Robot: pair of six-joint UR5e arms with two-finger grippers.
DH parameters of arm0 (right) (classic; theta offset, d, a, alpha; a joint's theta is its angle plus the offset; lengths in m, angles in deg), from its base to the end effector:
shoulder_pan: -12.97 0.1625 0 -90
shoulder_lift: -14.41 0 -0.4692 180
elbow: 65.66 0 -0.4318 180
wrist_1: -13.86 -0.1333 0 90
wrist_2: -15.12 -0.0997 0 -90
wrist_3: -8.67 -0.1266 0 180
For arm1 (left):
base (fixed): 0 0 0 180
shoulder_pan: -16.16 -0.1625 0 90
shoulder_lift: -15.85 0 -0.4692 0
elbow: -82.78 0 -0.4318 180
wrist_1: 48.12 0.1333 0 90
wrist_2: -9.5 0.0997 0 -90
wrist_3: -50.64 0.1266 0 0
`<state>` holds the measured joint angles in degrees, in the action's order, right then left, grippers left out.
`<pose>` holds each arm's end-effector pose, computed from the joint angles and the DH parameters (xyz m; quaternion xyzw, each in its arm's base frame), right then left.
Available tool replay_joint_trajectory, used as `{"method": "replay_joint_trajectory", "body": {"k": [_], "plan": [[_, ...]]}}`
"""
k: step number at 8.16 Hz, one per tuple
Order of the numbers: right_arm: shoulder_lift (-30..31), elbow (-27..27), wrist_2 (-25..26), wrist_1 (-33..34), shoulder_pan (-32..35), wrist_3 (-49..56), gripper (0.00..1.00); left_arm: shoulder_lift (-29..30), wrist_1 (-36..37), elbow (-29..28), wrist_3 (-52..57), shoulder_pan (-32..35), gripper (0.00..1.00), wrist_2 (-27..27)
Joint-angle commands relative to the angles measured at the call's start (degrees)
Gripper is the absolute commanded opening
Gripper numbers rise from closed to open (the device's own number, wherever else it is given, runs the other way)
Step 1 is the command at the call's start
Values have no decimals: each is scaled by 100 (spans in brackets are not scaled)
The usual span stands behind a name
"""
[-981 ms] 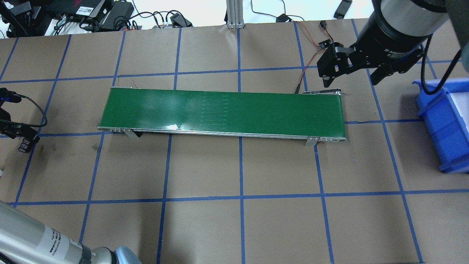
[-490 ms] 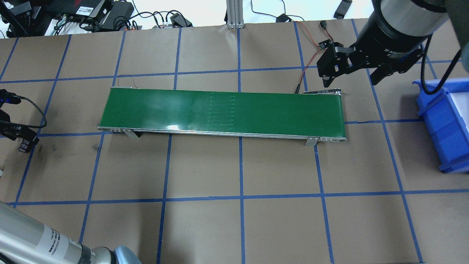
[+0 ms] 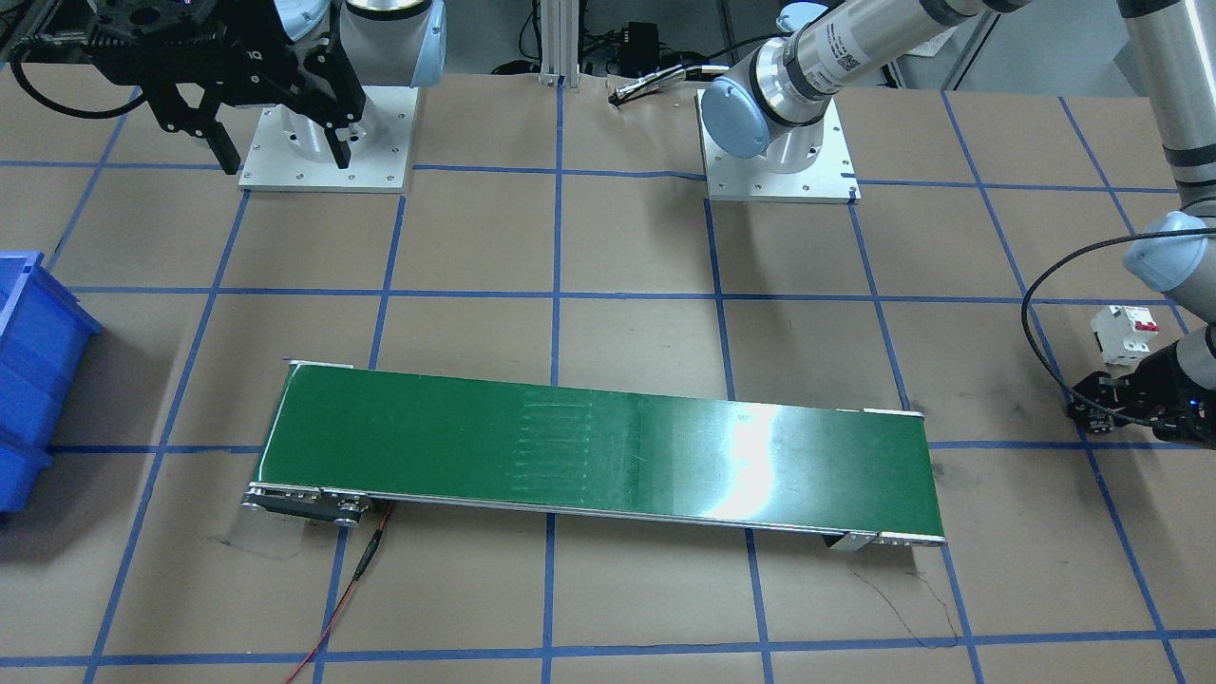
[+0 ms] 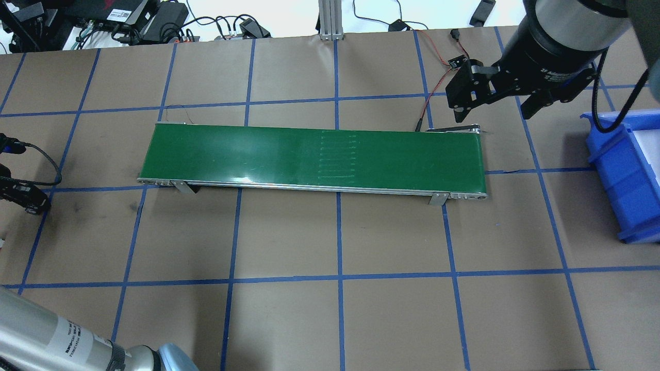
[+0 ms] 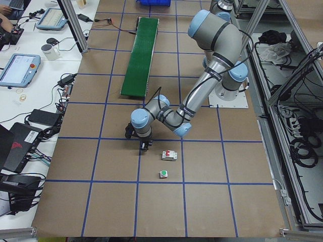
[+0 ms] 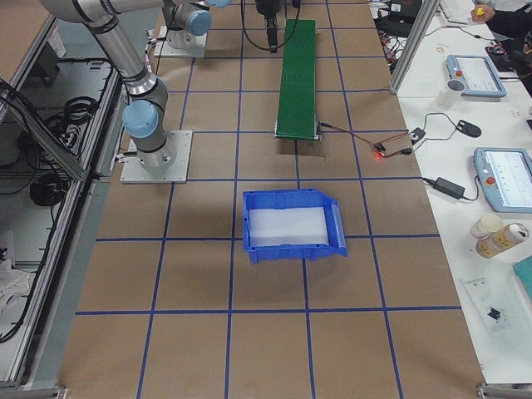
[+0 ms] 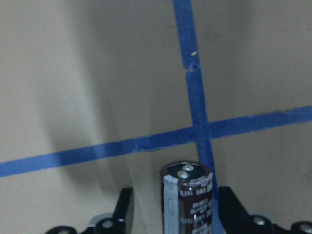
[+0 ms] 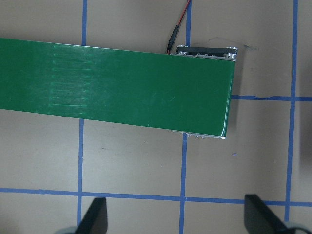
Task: Move capacitor from left to right
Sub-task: 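Lower the left gripper onto the brown capacitor and close on it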
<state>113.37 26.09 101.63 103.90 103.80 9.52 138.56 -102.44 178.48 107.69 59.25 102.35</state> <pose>0.1478 -0.4681 0.5674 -0.0165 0.9974 -0.0632 0.0304 0.4138 -0.5610 0.1580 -0.0889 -0.9954 -0.0343 0.0034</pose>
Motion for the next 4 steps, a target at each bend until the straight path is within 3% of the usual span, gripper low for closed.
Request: {"method": "replay_joint_trajectory", "body": {"k": [1,4], "plan": [[1,0,6,-4,-4,3,100,-53,-8,2,8,-2,43,32],[-8,0,6,-4,-4,3,100,-150,-96,2,8,-2,8,59]]}}
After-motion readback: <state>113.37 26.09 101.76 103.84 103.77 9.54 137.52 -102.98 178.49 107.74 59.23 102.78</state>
